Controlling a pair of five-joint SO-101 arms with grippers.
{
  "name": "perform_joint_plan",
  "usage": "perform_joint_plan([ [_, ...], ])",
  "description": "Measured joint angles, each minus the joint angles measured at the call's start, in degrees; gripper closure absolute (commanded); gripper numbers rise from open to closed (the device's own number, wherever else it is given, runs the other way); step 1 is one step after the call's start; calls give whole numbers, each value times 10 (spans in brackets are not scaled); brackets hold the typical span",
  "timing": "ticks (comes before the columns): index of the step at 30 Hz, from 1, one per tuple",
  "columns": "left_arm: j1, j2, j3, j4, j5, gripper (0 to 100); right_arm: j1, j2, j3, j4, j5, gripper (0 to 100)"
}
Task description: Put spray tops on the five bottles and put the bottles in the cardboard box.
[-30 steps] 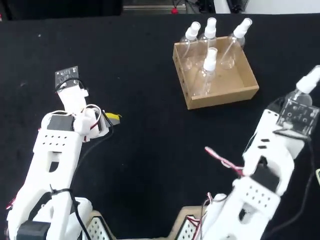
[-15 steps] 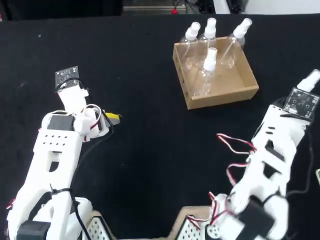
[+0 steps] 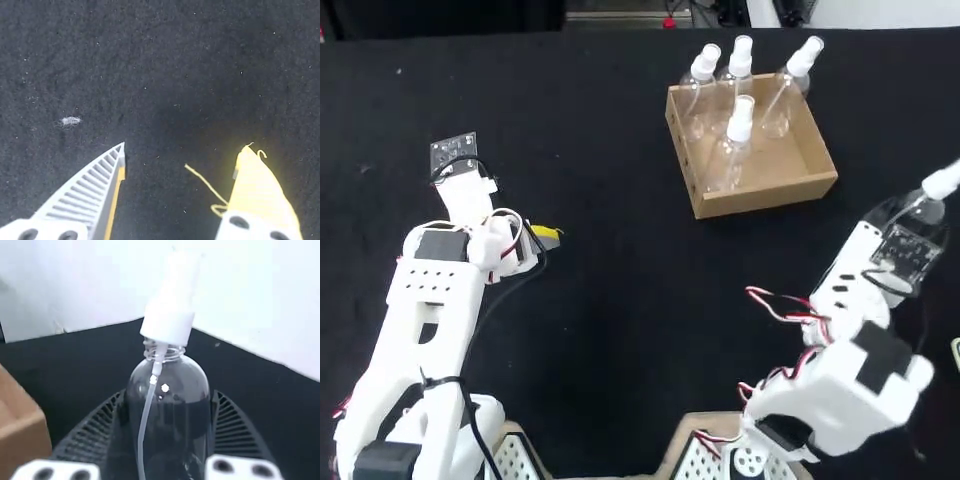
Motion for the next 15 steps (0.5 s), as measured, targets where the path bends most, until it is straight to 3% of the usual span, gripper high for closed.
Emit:
perform_joint_plan([
  [10, 0, 0, 0, -1, 0, 667, 16, 97, -55, -31, -5, 828],
  [15, 0, 1, 28, -39, 0, 667, 18, 117, -25, -115, -4, 828],
])
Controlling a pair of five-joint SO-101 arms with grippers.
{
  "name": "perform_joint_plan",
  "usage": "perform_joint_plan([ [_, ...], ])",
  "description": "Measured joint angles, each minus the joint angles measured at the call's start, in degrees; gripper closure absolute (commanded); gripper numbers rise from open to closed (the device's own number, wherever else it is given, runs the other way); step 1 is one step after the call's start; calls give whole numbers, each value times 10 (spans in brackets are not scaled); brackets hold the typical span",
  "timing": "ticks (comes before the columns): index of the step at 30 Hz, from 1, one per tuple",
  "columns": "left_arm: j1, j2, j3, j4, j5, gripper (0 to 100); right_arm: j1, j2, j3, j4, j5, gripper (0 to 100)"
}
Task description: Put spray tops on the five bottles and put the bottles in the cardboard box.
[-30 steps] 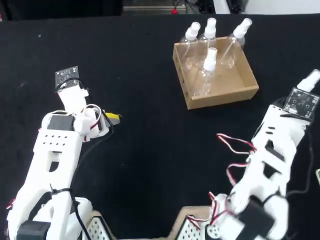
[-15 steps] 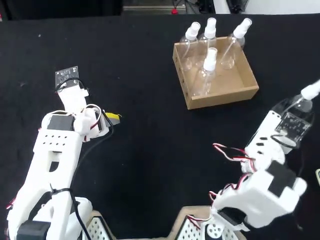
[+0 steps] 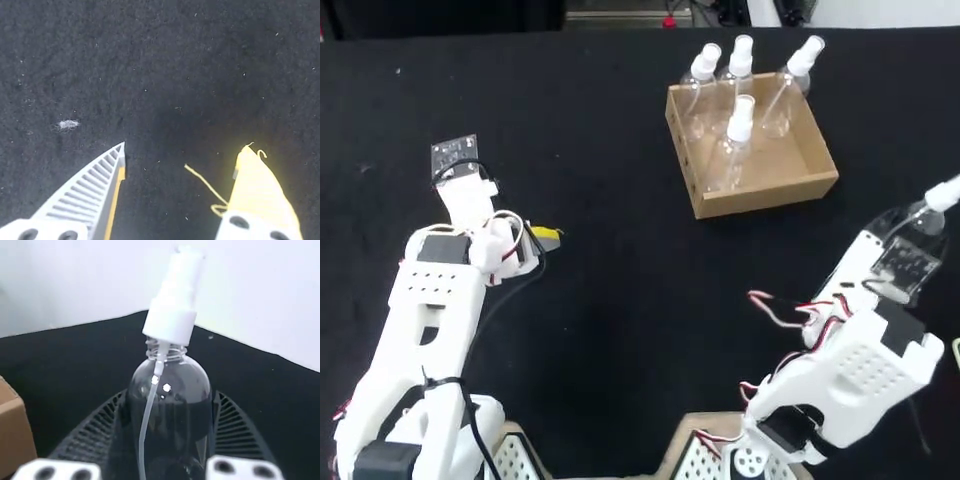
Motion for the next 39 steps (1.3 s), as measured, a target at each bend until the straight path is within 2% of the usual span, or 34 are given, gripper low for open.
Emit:
perform_joint_plan([
  [4, 0, 0, 5, -16, 0, 667, 0, 23, 50, -93, 0, 828],
  [10, 0, 0, 5, -17, 0, 667, -1, 67, 49, -129, 0, 825],
  [22, 0, 0, 5, -17, 0, 667, 0, 91, 40, -137, 0, 823],
  [28, 0, 0, 5, -18, 0, 667, -2, 91, 41, -137, 1, 711],
  [35, 0, 0, 5, -18, 0, 667, 0, 110, 66, -131, 0, 708],
  [39, 0, 0, 5, -18, 0, 667, 0, 109, 71, -164, 0, 707],
])
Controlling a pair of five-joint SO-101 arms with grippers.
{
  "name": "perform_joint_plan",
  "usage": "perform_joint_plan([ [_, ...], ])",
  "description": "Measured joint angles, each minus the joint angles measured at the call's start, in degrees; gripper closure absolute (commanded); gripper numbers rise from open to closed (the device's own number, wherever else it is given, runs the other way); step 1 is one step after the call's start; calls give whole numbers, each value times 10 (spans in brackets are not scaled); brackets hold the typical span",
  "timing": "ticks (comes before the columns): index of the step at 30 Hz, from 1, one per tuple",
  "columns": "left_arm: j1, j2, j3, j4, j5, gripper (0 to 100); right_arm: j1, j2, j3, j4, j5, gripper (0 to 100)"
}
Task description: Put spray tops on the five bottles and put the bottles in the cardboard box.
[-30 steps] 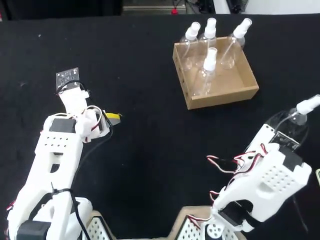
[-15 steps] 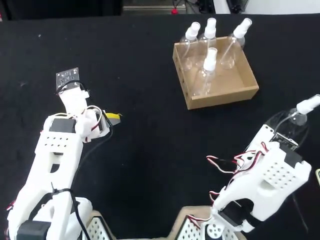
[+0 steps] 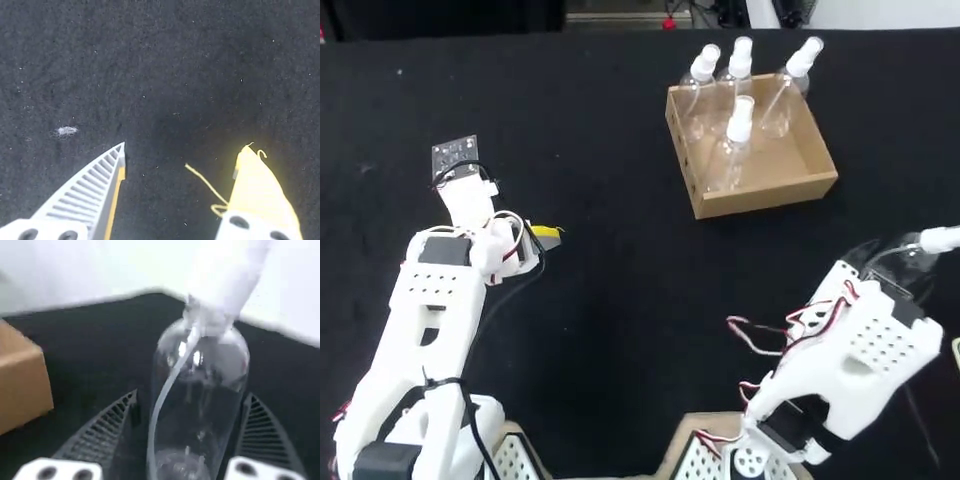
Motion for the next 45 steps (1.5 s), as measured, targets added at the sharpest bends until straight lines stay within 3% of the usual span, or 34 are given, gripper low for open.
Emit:
perform_joint_plan([
  [4, 0, 0, 0, 0, 0, 667, 0, 0, 19, -18, 0, 697],
  [8, 0, 0, 0, 0, 0, 667, -1, 0, 20, -19, 0, 599],
  [18, 0, 0, 0, 0, 0, 667, -1, -11, 48, -24, 0, 596],
  [28, 0, 0, 0, 0, 0, 667, -1, -278, 200, -5, 2, 619],
  [34, 0, 0, 0, 0, 0, 667, -11, -428, 202, 197, 63, 671],
  [45, 0, 0, 0, 0, 0, 667, -1, -712, 201, 564, 69, 670],
])
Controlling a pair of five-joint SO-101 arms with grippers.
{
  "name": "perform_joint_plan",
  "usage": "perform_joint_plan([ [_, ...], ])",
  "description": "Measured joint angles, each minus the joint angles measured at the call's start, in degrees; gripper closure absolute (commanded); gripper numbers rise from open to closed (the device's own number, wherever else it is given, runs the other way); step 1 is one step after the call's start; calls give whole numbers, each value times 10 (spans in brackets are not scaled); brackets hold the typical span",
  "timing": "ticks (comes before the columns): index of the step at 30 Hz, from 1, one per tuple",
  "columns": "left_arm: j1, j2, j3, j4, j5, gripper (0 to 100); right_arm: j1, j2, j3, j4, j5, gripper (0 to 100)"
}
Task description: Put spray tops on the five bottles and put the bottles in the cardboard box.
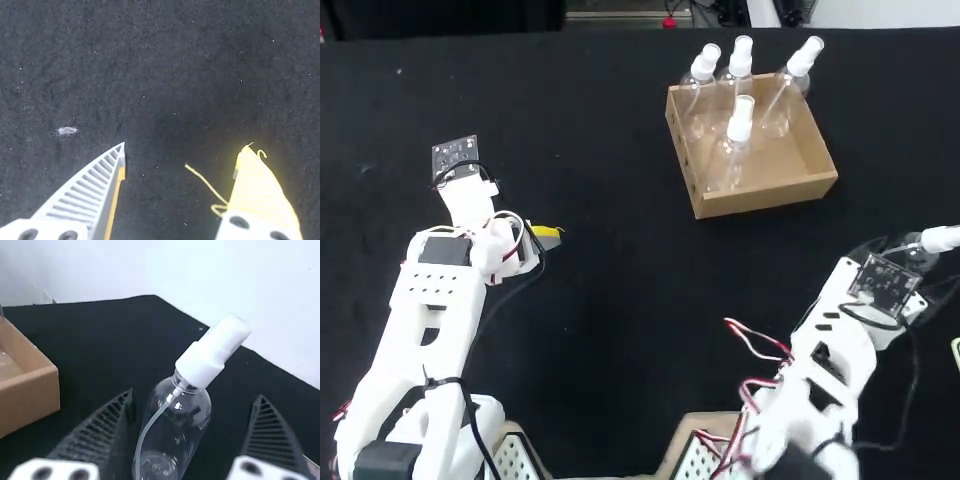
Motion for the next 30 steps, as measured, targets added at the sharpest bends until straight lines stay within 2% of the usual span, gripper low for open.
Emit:
perform_joint_plan([
  [7, 0, 0, 0, 0, 0, 667, 3, -166, -79, 353, 1, 669],
  [9, 0, 0, 0, 0, 0, 667, 3, -200, -83, 423, 1, 669],
  [12, 0, 0, 0, 0, 0, 667, 3, -229, -72, 426, 1, 669],
  [19, 0, 0, 0, 0, 0, 667, 6, -235, -1, 329, 5, 668],
  [30, 0, 0, 0, 0, 0, 667, 6, -235, -55, 375, 5, 668],
])
